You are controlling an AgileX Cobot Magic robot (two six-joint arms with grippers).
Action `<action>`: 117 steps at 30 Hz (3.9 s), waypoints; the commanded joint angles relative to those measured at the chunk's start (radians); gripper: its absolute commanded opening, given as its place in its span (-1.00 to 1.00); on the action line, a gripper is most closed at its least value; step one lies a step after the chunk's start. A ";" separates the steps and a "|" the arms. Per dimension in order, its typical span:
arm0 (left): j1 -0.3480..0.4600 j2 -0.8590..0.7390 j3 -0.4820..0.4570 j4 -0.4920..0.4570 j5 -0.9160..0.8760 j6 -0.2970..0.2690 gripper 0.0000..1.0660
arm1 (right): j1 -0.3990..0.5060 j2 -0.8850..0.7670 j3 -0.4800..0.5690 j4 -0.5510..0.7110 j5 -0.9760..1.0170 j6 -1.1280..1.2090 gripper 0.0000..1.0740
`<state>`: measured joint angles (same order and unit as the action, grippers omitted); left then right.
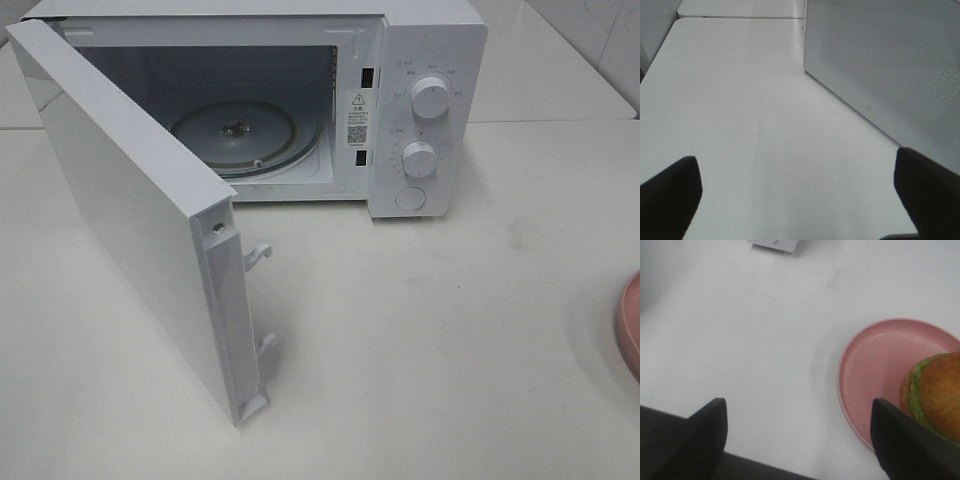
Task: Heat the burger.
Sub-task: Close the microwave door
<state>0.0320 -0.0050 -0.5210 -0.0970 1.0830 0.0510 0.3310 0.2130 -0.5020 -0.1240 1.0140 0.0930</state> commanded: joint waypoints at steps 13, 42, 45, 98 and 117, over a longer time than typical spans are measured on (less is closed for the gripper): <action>0.003 -0.015 0.001 -0.002 -0.011 -0.004 0.86 | -0.231 -0.246 0.005 0.040 -0.019 -0.057 0.42; 0.003 -0.013 0.001 -0.002 -0.011 -0.004 0.86 | -0.230 -0.246 0.005 0.044 -0.019 -0.054 0.42; 0.003 -0.013 0.001 -0.002 -0.011 -0.004 0.86 | -0.230 -0.246 0.005 0.044 -0.019 -0.054 0.42; 0.003 0.422 -0.013 -0.048 -0.366 -0.011 -0.92 | -0.230 -0.246 0.005 0.044 -0.019 -0.054 0.42; 0.003 0.694 0.274 -0.092 -1.205 0.124 -1.00 | -0.230 -0.246 0.005 0.044 -0.019 -0.054 0.42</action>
<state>0.0320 0.6490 -0.2740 -0.1770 0.0000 0.1710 0.1070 -0.0040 -0.4990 -0.0810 1.0000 0.0510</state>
